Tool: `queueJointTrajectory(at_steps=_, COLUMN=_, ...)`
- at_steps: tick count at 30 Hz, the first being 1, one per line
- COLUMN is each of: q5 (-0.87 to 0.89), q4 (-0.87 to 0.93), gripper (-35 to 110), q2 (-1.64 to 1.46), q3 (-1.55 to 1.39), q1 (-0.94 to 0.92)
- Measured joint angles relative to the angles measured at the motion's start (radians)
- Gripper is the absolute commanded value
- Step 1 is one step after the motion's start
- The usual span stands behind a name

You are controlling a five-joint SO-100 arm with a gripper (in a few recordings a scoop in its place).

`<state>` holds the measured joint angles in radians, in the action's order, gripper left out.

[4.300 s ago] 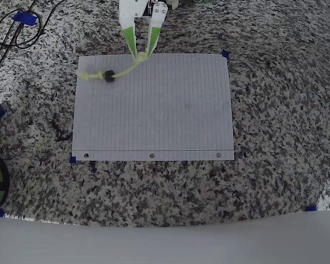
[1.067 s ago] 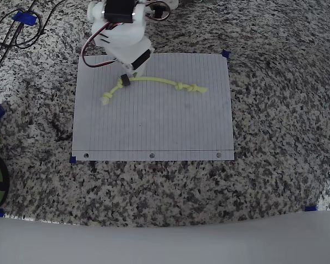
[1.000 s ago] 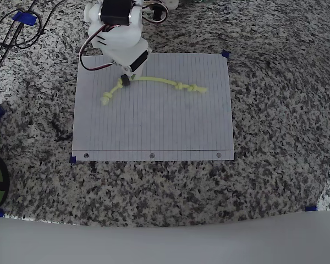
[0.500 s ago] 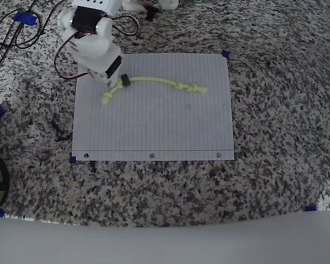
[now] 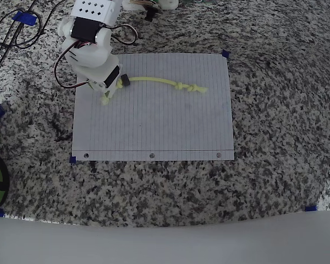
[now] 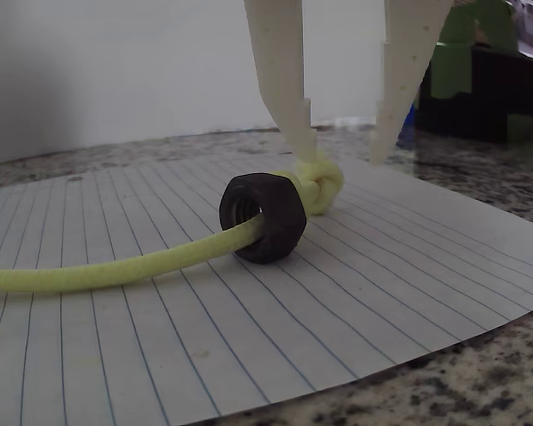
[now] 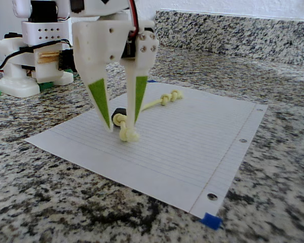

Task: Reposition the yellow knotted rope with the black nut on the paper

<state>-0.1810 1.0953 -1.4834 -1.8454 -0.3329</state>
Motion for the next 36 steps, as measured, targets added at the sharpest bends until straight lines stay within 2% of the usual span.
queueJointTrajectory(at_steps=36, q5=-0.012, q4=-0.044, gripper=24, q2=0.063, q3=0.003, q1=0.063)
